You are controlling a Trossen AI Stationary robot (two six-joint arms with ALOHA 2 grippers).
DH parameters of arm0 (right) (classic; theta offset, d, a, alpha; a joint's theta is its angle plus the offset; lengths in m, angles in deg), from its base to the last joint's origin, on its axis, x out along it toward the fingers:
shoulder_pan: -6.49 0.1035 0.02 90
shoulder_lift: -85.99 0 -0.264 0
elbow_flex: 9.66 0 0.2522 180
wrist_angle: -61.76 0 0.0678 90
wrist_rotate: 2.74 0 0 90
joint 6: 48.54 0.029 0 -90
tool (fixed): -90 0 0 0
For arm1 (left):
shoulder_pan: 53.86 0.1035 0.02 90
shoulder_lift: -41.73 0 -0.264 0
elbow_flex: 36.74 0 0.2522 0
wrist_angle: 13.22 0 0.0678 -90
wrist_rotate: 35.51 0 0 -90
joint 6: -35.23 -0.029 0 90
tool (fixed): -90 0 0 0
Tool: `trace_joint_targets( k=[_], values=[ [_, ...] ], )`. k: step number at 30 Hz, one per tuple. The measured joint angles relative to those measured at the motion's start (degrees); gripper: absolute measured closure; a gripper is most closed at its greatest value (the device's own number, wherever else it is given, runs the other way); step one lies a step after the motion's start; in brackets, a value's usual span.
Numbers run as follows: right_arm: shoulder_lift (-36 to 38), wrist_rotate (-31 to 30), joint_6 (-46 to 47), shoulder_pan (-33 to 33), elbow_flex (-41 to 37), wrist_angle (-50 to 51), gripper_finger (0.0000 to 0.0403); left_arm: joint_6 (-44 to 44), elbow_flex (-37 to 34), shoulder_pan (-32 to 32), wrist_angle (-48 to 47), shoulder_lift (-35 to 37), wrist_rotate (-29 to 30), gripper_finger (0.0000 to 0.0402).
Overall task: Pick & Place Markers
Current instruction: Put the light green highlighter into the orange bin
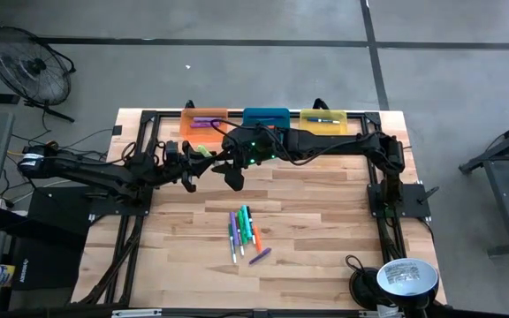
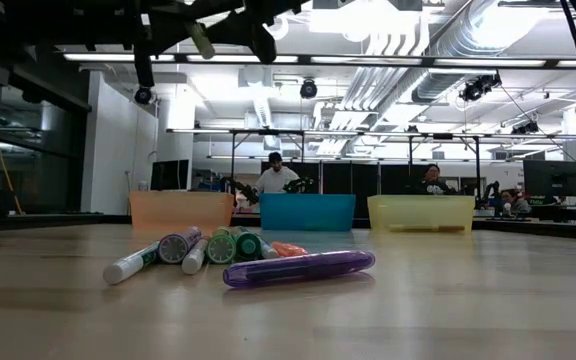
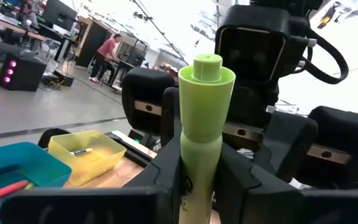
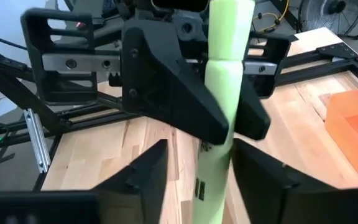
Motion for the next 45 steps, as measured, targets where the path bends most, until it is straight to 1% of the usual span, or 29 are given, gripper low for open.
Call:
trace_joint_targets(
  k=[3, 7, 13, 16, 20, 27, 30, 34, 39, 45],
  values=[
    [0.00, 0.02, 1.19, -0.78, 0.00, 1.26, 0.0208, -0.08, 0.00, 0.02, 0.16, 0.00, 0.48, 0.0346],
    [0.14, 0.15, 1.48, -2.03, 0.00, 4.28, 0.0191, -0.23, 0.00, 0.02, 0.12, 0.00, 2.44, 0.0346],
    [1.77, -0.49, -0.22, -4.20, 0.00, 10.38, 0.0189, -2.16, 0.00, 0.11, 0.14, 0.00, 6.40, 0.0346],
    [2.97, -3.06, -1.79, -5.20, 0.00, 14.38, 0.0193, -2.63, 0.00, 2.01, -0.08, 0.02, 6.24, 0.0346],
    [3.95, -7.03, -4.56, -6.27, 0.00, 19.98, 0.0194, -1.03, 0.00, 6.35, -0.61, 0.04, 3.62, 0.0346],
    [4.33, -11.78, -6.43, -7.52, 0.00, 29.37, 0.0194, 4.21, 0.00, 16.04, -8.29, 0.04, -3.73, 0.0346],
    [4.33, -13.03, -6.92, -7.52, 0.00, 30.56, 0.0194, 5.84, 0.03, 19.81, -10.90, 0.02, -6.70, 0.0346],
    [4.33, -12.91, -7.29, -7.45, 0.00, 30.45, 0.0194, 5.90, 2.85, 24.58, -19.30, 0.00, -10.13, 0.0346],
    [4.33, -12.47, -7.18, -7.45, 0.00, 30.52, 0.0194, 1.73, 9.80, 31.64, -35.11, -0.88, -14.18, 0.0346],
    [4.33, -13.61, -4.47, -7.45, 0.00, 30.57, 0.0194, -9.48, 19.09, 39.48, -47.91, -7.18, -22.19, 0.0346]
  ],
)
